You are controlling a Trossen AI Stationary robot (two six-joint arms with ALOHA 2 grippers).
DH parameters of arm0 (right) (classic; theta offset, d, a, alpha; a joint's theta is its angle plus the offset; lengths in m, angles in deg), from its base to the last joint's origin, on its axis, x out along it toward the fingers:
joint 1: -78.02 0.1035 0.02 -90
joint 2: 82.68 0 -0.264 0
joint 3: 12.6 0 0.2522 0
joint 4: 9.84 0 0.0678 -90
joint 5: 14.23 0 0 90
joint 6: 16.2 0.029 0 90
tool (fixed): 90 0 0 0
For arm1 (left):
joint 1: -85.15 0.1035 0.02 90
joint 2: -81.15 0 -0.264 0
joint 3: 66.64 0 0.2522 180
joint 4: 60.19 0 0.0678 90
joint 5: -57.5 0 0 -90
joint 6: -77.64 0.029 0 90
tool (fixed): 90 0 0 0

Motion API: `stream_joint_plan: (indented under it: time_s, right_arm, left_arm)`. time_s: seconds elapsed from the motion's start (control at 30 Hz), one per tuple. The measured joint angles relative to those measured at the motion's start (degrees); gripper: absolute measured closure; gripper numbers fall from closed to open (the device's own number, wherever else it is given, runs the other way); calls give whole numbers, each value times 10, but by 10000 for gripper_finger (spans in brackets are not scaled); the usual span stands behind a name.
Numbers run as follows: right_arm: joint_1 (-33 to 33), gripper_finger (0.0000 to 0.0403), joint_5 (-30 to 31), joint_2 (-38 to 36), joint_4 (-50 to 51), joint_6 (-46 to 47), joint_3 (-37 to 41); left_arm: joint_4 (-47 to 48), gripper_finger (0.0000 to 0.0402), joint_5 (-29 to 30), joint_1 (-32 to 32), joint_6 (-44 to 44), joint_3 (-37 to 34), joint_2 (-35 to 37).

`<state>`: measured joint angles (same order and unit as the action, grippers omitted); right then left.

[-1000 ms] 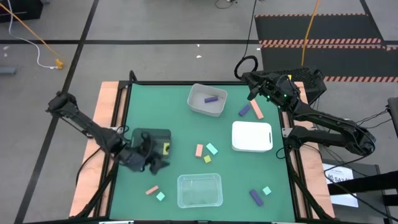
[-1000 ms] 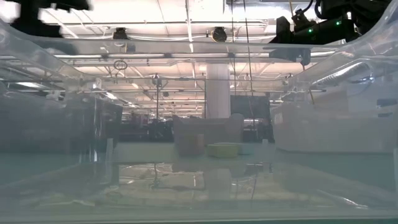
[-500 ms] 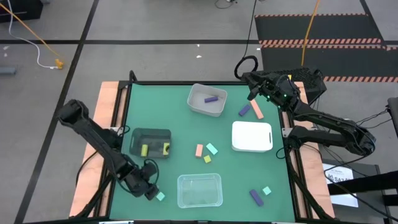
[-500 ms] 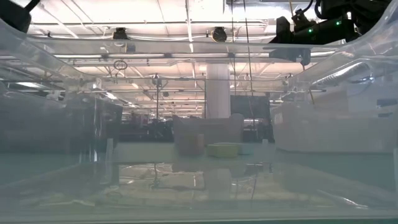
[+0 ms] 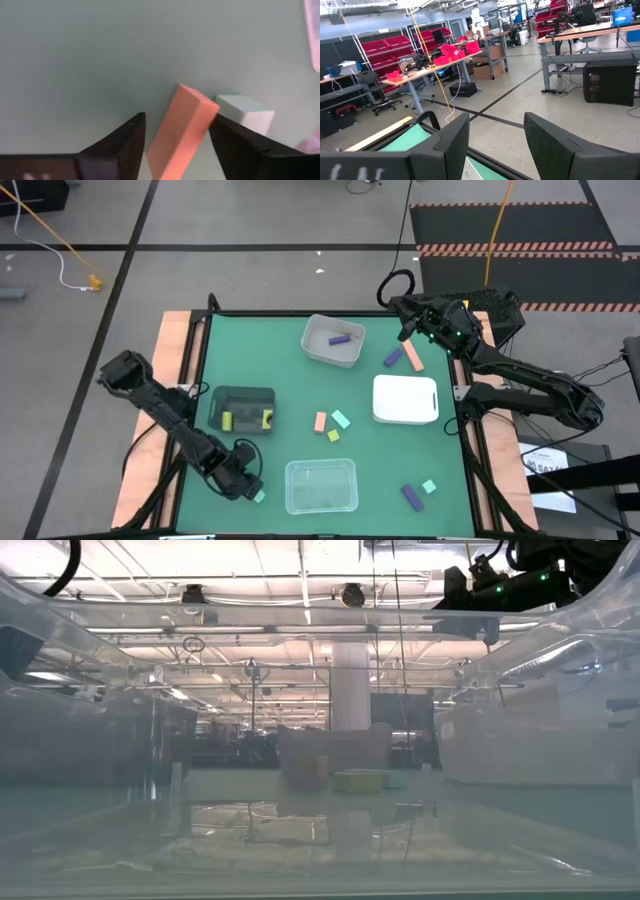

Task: Sort & place blocks by color
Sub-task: Put the left pink block into the white bin

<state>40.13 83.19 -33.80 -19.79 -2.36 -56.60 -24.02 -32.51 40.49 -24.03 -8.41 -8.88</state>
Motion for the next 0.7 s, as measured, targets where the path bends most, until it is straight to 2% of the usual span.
stream_joint_plan:
  time_s: [0.27,0.53,0.7]
  right_arm:
    - [0,222,0,0,0,0,0]
    - [0,222,0,0,0,0,0]
    - [0,222,0,0,0,0,0]
  left_arm:
    - [-10,345,-1,7,6,0,1]
    - [-36,339,16,11,12,0,9]
    - [-19,342,57,15,11,0,43]
